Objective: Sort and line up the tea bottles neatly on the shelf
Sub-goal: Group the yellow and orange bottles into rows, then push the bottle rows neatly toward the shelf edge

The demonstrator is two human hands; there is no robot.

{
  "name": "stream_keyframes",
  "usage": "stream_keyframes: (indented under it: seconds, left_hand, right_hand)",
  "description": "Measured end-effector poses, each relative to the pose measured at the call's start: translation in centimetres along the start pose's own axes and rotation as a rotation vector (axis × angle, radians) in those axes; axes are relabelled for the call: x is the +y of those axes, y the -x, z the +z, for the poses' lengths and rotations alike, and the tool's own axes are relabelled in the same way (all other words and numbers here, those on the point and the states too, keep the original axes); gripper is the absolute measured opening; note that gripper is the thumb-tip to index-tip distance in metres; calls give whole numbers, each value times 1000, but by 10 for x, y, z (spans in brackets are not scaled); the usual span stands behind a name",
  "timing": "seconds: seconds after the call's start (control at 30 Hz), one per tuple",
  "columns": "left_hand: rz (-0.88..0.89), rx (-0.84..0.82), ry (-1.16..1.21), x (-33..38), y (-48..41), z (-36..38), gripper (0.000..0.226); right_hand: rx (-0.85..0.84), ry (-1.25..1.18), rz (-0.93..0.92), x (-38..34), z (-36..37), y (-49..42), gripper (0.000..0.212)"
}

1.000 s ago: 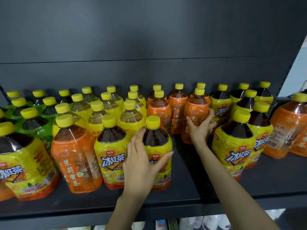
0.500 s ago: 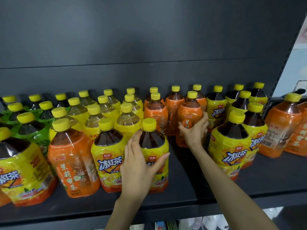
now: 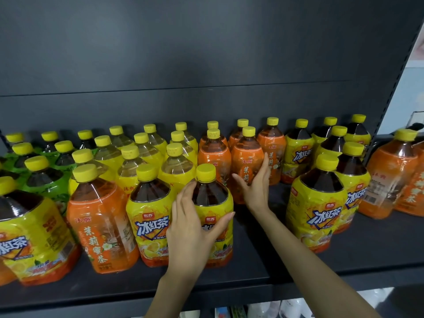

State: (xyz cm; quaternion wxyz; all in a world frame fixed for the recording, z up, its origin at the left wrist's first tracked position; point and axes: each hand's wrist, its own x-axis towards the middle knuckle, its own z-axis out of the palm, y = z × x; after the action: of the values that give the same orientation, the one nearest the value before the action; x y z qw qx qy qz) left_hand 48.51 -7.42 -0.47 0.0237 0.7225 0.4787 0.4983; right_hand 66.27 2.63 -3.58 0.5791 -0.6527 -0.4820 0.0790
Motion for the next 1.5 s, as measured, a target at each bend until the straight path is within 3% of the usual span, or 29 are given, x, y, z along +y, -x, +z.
stream_keyframes:
  seconds: [0.1, 0.27, 0.7, 0.87, 0.97, 1.17, 1.27, 1.4, 1.5]
  left_hand:
    - [7, 2, 0, -1, 0, 0, 84]
    - [15, 15, -6, -4, 0, 2, 84]
    - [56, 2, 38, -7, 10, 9, 78]
    - [78, -33, 23, -8, 27, 7, 64]
    - [93, -92, 37, -12, 40, 2, 70]
    - [119, -305, 166, -30, 61, -20, 77]
    - [70, -346, 105, -33, 68, -34, 65]
    - [133, -296, -46, -37, 77, -47, 31]
    - [98, -329, -103, -32, 82, -51, 30]
  right_hand:
    - [4, 86, -28, 1, 15, 16, 115]
    - [-32, 302, -107, 8, 26, 24, 109]
    - [-125, 283, -145, 13, 11, 19, 108]
    - [-279, 233, -117, 9, -20, 35, 79]
    - [-221, 304, -157, -1, -44, 61, 53]
    - [-216, 508, -235, -18, -101, 119, 39]
    - [-198, 620, -219, -20, -133, 138, 40]
    - [-158, 734, -216, -13, -179, 157, 39]
    - [-119, 763, -177, -2, -215, 169, 43]
